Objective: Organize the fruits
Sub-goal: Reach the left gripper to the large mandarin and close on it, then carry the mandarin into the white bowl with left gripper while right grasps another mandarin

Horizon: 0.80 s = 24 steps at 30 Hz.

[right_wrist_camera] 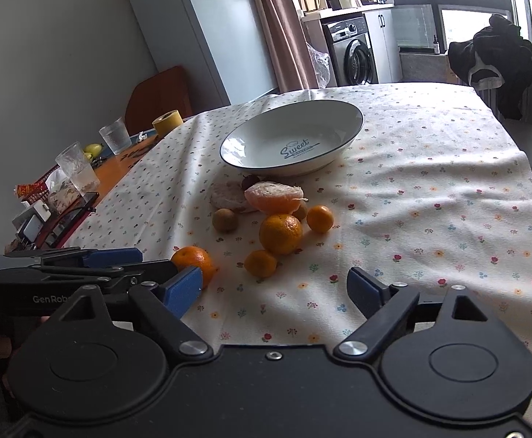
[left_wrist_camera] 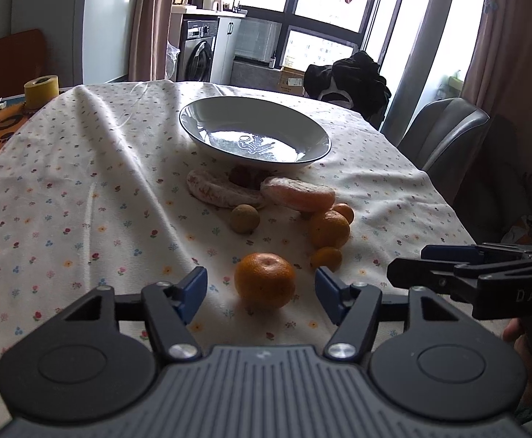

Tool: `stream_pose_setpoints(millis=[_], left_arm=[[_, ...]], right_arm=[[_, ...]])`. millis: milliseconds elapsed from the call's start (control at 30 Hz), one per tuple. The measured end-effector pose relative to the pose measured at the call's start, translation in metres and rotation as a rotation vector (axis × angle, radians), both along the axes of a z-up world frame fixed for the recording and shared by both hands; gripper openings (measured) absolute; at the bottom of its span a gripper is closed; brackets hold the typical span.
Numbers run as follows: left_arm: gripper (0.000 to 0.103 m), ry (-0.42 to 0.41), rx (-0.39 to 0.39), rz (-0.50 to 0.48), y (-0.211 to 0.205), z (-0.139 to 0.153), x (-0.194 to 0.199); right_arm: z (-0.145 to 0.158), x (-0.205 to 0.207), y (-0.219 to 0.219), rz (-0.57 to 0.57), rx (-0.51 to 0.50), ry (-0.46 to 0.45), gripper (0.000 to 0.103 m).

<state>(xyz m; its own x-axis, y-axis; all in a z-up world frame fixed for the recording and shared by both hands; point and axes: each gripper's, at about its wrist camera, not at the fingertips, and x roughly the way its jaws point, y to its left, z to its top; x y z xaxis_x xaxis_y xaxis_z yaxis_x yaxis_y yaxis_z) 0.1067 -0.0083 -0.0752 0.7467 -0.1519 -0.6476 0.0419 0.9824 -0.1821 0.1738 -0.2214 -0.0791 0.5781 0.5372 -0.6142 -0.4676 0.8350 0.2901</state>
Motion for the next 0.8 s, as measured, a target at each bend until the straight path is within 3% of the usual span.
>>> stream_pose_setpoints(millis=[367, 433, 800], left_arm=[[0.051, 0.057, -0.009, -0.01, -0.002, -0.019, 0.022], [0.042, 0.062, -0.022, -0.014, -0.001, -0.021, 0.023], [0.041, 0.042, -0.029, 0.027, 0.013, -0.015, 0.023]], right_arm=[[-0.013, 0.021, 0.002, -0.004, 0.018, 0.034, 0.081], [-0.014, 0.023, 0.004, -0.003, 0.019, 0.033, 0.081], [-0.024, 0.043, 0.016, -0.011, 0.041, 0.056, 0.067]])
